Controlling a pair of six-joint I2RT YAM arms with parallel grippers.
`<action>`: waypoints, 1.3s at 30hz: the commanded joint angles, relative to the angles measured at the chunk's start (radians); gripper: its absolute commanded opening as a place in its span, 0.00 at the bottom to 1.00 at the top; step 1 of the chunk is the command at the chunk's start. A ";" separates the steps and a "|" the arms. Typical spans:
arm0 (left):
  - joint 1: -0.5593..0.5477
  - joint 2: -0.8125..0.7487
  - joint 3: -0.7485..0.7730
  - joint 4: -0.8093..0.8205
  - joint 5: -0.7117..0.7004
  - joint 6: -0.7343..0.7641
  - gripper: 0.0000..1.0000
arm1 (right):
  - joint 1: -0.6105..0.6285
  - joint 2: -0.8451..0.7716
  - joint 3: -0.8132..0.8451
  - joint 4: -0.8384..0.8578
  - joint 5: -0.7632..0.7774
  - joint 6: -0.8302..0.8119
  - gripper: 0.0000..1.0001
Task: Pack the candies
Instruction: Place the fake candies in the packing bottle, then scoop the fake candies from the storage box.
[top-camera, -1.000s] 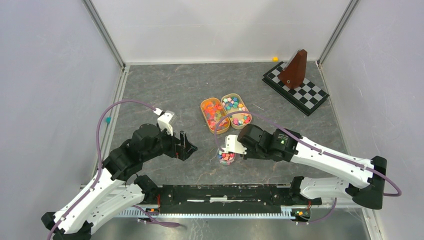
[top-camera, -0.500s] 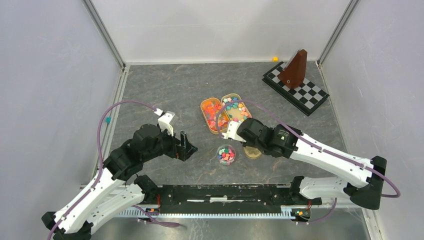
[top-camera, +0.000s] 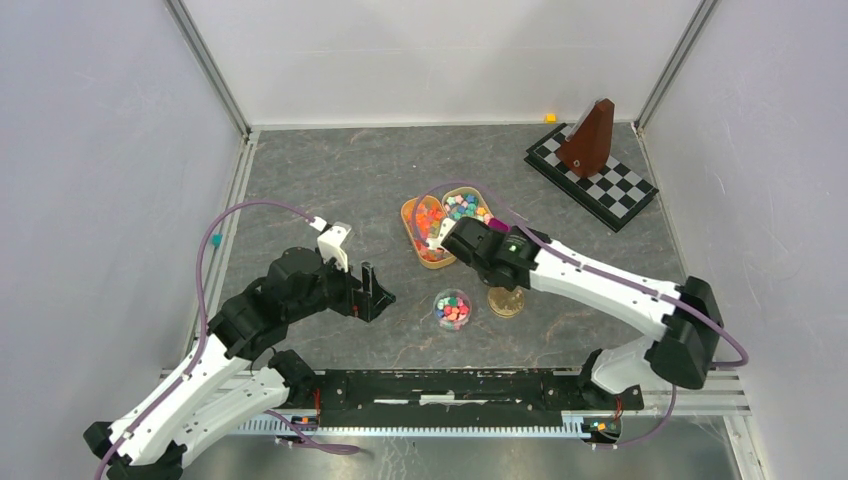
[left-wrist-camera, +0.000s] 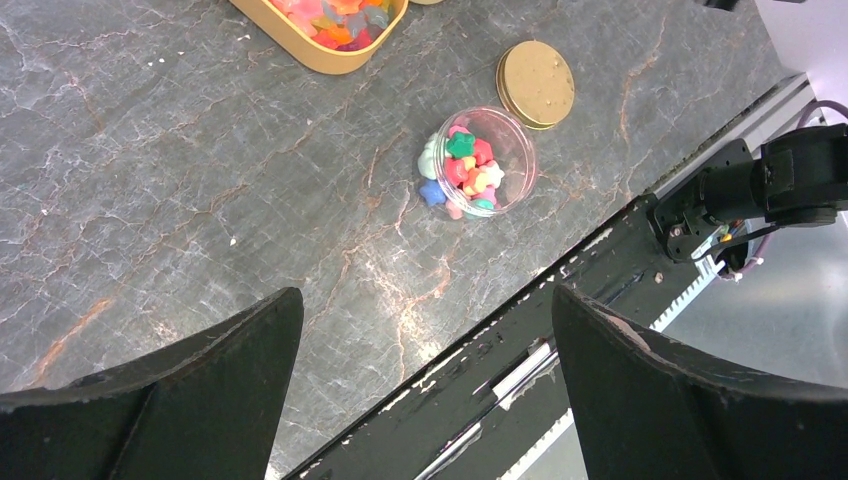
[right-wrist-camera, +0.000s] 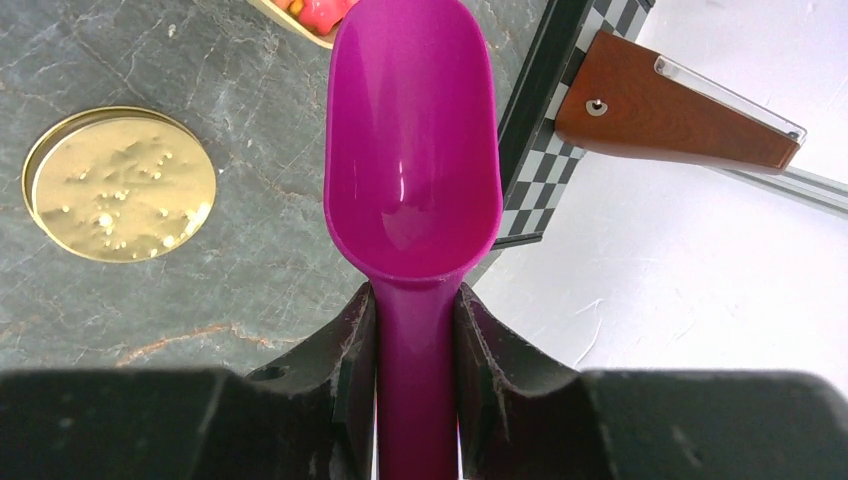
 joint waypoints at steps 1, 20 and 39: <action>0.001 0.001 -0.005 0.045 -0.001 0.023 1.00 | -0.021 0.069 0.060 0.041 0.065 0.003 0.00; 0.001 -0.023 -0.005 0.040 -0.045 0.023 1.00 | -0.109 0.392 0.206 0.115 0.063 -0.048 0.00; 0.002 -0.014 -0.004 0.040 -0.050 0.023 1.00 | -0.158 0.596 0.253 0.304 0.073 -0.095 0.00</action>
